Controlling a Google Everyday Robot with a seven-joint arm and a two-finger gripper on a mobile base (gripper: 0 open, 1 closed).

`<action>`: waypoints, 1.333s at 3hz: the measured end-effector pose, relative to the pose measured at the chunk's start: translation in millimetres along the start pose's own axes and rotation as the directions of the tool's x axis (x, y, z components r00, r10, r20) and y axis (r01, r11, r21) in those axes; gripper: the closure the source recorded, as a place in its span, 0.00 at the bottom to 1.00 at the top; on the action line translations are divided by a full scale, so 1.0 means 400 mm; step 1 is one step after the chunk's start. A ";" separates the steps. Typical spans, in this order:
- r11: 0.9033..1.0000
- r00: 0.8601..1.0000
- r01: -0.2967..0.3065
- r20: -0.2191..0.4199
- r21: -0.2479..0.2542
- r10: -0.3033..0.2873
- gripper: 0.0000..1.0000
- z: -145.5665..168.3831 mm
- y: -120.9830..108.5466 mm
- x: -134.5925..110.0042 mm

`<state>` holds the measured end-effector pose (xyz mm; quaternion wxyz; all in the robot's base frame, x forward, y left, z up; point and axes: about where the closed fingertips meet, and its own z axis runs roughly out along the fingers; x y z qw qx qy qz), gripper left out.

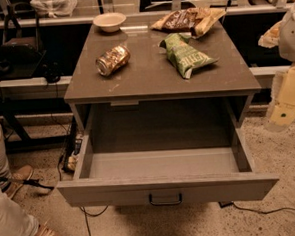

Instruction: Close top drawer

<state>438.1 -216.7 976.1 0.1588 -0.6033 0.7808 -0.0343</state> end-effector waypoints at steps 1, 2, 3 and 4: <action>1.000 1.000 0.000 0.000 0.000 0.000 0.00 0.000 0.000 0.000; 0.995 0.998 -0.068 0.007 -0.070 0.068 0.00 0.058 0.044 0.028; 0.958 0.980 -0.190 0.016 -0.214 0.198 0.00 0.173 0.156 0.069; 0.900 0.955 -0.278 0.002 -0.337 0.295 0.16 0.284 0.272 0.095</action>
Offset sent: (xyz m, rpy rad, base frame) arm -0.0464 -0.0094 -0.1088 0.1678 0.3023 -0.1797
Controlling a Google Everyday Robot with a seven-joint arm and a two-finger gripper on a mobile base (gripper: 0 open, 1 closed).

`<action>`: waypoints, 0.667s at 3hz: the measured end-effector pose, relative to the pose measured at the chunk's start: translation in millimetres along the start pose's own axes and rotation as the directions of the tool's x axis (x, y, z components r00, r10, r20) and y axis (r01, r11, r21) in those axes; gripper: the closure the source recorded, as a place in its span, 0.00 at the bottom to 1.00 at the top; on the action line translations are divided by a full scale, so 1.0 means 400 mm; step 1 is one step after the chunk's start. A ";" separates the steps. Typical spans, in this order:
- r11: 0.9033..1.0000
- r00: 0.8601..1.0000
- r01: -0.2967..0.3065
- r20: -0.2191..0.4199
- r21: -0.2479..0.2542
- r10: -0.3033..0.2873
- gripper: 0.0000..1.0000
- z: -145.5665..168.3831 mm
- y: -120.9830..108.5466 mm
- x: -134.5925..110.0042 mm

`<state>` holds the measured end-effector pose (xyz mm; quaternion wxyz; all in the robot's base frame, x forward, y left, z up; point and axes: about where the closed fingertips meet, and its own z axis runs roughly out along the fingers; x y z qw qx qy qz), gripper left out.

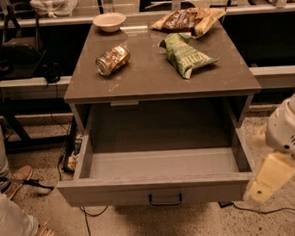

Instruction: Close top drawer

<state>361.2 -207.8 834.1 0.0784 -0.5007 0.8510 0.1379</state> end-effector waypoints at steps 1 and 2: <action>0.988 0.996 -0.088 -0.016 -0.123 0.087 0.47 0.188 0.060 0.056; 0.981 0.994 -0.110 -0.044 -0.159 0.104 0.70 0.302 0.075 0.072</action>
Offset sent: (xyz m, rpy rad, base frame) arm -0.0502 0.0418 -0.1733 0.0454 0.2492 -0.0590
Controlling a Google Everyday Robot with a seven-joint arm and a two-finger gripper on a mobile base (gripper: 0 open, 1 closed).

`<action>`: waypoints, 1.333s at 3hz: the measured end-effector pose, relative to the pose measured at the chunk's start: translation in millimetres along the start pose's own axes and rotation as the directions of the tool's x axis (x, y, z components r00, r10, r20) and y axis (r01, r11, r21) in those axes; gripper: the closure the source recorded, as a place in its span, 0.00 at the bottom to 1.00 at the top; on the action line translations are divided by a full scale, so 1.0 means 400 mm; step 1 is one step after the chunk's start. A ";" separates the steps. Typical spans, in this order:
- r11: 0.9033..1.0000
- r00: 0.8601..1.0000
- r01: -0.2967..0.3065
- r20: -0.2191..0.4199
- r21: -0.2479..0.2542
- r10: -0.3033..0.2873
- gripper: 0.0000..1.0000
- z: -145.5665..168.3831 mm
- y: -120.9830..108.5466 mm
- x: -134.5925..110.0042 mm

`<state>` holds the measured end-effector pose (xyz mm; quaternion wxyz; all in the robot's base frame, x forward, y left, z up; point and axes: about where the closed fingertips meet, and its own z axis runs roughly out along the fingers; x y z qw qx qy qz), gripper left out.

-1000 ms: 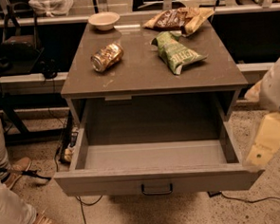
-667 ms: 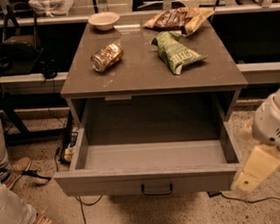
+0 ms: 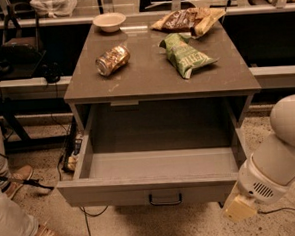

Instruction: Close top drawer

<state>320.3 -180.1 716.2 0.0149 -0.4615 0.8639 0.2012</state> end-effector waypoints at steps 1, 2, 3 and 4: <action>1.000 0.999 -0.010 -0.030 0.003 0.010 0.94 0.140 -0.043 -0.012; 0.997 1.000 -0.003 -0.009 0.081 0.003 1.00 0.228 -0.118 -0.077; 0.992 1.000 -0.006 0.019 0.122 0.004 1.00 0.236 -0.148 -0.101; 0.992 1.000 -0.008 0.020 0.127 0.006 1.00 0.237 -0.155 -0.102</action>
Offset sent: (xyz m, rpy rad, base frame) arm 0.1005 0.0592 -0.1403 -0.0812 -0.2046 -0.0627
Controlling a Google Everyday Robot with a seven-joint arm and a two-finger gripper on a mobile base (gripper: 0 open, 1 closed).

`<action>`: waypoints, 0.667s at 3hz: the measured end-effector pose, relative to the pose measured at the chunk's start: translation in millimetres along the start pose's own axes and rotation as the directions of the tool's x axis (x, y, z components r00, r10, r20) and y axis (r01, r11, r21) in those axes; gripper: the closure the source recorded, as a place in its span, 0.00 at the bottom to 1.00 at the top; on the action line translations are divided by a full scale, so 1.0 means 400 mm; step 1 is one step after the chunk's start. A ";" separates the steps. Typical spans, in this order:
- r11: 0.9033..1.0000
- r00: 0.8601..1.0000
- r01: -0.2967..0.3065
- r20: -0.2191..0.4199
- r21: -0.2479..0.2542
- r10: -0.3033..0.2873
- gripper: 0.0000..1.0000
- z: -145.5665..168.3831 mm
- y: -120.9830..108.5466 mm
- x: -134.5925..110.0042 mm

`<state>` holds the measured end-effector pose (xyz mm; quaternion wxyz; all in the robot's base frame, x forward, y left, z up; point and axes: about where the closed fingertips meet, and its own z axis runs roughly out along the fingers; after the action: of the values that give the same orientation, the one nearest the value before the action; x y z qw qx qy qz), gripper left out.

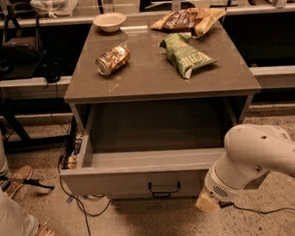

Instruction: Close top drawer

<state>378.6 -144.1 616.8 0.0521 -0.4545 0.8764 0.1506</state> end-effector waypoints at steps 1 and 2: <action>0.999 1.000 -0.020 0.015 0.045 0.019 1.00 0.027 -0.072 -0.013; 0.996 0.999 -0.039 0.032 0.086 0.036 1.00 0.025 -0.125 -0.019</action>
Offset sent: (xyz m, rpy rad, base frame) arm 0.1583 -0.0786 -0.0058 -0.0826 -0.2854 -0.2232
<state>423.2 -162.2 598.2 0.0822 -0.4331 0.8895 0.1202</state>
